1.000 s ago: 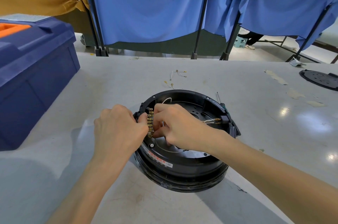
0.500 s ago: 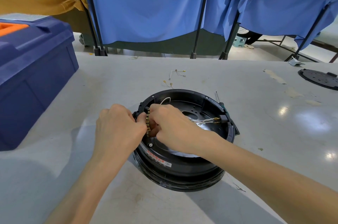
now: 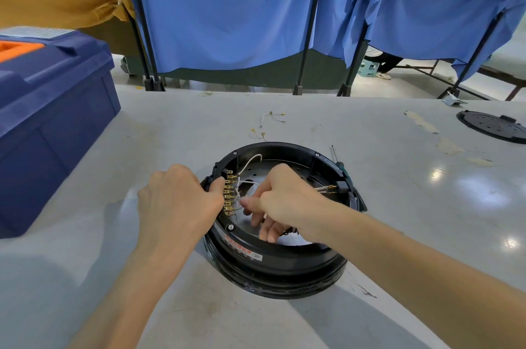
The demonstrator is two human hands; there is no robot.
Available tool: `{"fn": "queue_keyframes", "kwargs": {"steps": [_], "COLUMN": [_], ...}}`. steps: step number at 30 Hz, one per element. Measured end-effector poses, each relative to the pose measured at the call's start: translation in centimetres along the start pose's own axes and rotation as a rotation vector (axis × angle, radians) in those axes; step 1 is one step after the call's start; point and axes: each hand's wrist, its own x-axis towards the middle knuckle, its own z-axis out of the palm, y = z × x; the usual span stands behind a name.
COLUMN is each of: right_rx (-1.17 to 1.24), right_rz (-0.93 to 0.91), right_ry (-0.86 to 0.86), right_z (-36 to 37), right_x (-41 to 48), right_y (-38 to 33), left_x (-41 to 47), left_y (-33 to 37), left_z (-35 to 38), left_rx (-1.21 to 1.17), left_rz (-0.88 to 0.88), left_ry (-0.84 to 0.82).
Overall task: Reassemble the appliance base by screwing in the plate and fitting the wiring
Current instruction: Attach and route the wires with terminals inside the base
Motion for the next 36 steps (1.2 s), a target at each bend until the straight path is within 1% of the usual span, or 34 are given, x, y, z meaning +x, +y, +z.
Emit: {"fn": "queue_keyframes", "kwargs": {"steps": [3, 6, 11, 18, 23, 29, 32, 36], "right_rx": [0.136, 0.196, 0.192, 0.427, 0.410, 0.345, 0.319, 0.262], "right_rz": [0.087, 0.160, 0.169, 0.247, 0.272, 0.255, 0.258, 0.260], "right_ry": [-0.035, -0.059, -0.058, -0.040, 0.088, 0.152, 0.138, 0.035], "right_z": [0.3, 0.5, 0.6, 0.9, 2.0, 2.7, 2.8, 1.5], "right_x": [0.3, 0.4, 0.6, 1.2, 2.2, 2.1, 1.9, 1.8], "right_y": [-0.5, -0.7, -0.4, -0.4, -0.5, -1.2, -1.1, -0.8], "left_x": [-0.1, 0.0, 0.1, 0.2, 0.1, 0.1, 0.2, 0.6], "left_y": [0.1, 0.1, -0.1, -0.2, -0.2, -0.1, -0.1, -0.4], "left_z": [-0.1, 0.0, 0.1, 0.2, 0.4, 0.3, 0.3, 0.1], "left_rx": [0.056, 0.018, -0.007, -0.076, -0.117, -0.143, -0.134, -0.127], "left_rz": [0.005, -0.026, -0.010, 0.027, 0.039, 0.044, 0.039, 0.007], "left_ry": [0.001, -0.002, 0.004, 0.010, -0.009, -0.020, -0.018, -0.008]}}
